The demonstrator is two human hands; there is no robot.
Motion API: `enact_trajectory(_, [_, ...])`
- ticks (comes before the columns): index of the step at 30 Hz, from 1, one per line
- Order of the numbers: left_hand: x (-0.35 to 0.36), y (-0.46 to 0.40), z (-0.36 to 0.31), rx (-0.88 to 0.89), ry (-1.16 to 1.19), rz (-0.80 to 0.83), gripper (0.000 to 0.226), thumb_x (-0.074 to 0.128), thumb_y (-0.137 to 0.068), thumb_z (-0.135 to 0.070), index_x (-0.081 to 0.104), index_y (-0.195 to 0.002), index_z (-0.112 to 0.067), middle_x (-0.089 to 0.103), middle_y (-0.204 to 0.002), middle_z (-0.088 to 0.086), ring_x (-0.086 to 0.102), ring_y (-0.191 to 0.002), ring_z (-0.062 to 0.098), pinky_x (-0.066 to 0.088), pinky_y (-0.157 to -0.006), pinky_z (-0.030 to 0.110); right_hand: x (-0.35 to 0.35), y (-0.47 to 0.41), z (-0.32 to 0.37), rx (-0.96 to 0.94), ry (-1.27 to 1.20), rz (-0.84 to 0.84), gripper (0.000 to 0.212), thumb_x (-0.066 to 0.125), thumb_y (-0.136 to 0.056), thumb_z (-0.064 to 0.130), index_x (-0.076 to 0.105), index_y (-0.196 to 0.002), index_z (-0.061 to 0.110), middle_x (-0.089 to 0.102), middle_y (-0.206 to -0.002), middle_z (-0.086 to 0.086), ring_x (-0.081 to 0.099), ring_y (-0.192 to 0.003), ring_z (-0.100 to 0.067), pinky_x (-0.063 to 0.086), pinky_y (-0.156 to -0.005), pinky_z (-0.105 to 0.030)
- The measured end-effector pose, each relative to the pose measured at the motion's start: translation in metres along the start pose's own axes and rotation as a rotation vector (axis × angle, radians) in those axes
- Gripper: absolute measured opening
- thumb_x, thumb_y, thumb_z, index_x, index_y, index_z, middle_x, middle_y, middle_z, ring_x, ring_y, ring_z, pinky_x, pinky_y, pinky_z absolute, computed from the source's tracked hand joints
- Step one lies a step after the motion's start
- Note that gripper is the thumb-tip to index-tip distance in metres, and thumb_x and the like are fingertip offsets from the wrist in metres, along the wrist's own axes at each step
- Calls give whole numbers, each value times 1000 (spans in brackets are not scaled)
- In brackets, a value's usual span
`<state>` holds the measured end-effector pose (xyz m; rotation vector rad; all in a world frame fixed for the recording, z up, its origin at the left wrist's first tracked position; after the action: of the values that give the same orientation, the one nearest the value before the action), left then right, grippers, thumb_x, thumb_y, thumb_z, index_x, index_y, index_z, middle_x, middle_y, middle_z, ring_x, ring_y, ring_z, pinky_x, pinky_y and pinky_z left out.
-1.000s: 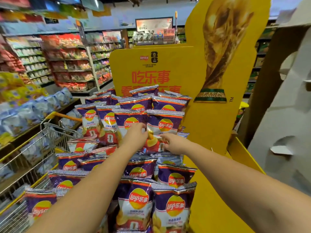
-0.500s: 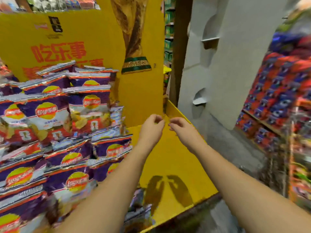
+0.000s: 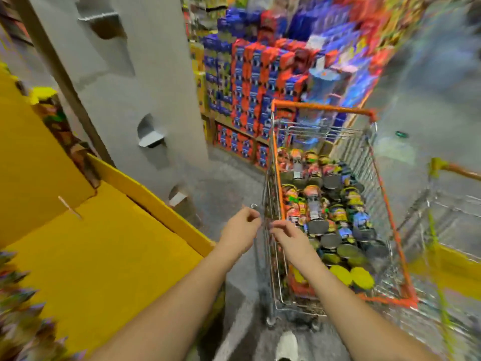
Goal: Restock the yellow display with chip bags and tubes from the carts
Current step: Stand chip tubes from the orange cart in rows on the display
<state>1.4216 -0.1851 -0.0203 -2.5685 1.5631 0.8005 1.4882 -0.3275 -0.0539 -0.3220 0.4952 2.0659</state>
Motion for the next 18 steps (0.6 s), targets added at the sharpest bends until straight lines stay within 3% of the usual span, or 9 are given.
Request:
enact_trajectory(2, [54,-17,-21,9,-17,89,10,53,-93,-23,61,-95,-18,60,-83,-3,56,-81,14,39,-61,21,-48,-13,-35,49,23,-37,14,57,-95,20,61,-98,33,67,-95,10,61,-85,-5,44,-70,-16])
enact_trajectory(4, [92,-29,-29,-11,-39,150,12,52,-93,-25,61,-96,-18,61,-86,-2,57,-81,15,39,-64,25,-89,-25,-63,100,57,-101,11,56,-96,23,62,-99,33,67,-96,9,61,-85,-7,44,-70,-20])
enact_trajectory(8, [166,-66,-45,-50,-91,240,8,53,-92,-25,58,-92,-20,60,-81,-1,55,-75,17,42,-65,29,-179,-60,-118,183,112,-256,15,53,-97,25,62,-108,20,62,-102,1,59,-89,-14,42,-67,-27])
enact_trajectory(11, [208,-95,-61,-51,-177,249,9,51,-93,-24,58,-90,-19,58,-83,-2,57,-80,20,44,-65,29,-231,-90,-164,273,180,-332,28,59,-90,38,60,-109,16,58,-103,-7,59,-96,-29,47,-78,-37])
enact_trajectory(15, [247,-135,-67,-76,-294,189,10,52,-89,-20,57,-90,-12,57,-96,9,57,-91,28,50,-86,46,-265,-122,-201,378,308,-308,52,69,-85,33,54,-127,7,50,-122,-18,50,-117,-38,42,-99,-47])
enact_trajectory(18, [251,-158,-62,-86,-450,100,24,54,-92,-26,58,-109,-10,55,-115,11,49,-112,29,40,-98,40,-272,-137,-191,345,445,-260,55,65,-88,33,48,-135,10,45,-132,-15,41,-126,-34,35,-102,-41])
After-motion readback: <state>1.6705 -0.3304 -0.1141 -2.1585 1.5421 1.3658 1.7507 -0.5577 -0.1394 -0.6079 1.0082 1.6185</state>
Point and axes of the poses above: each hand's wrist, its own y-axis away from the middle knuckle, its own x-axis out of the palm, z = x × y, the point moved 10 cm from there along -y, towards the middle knuckle
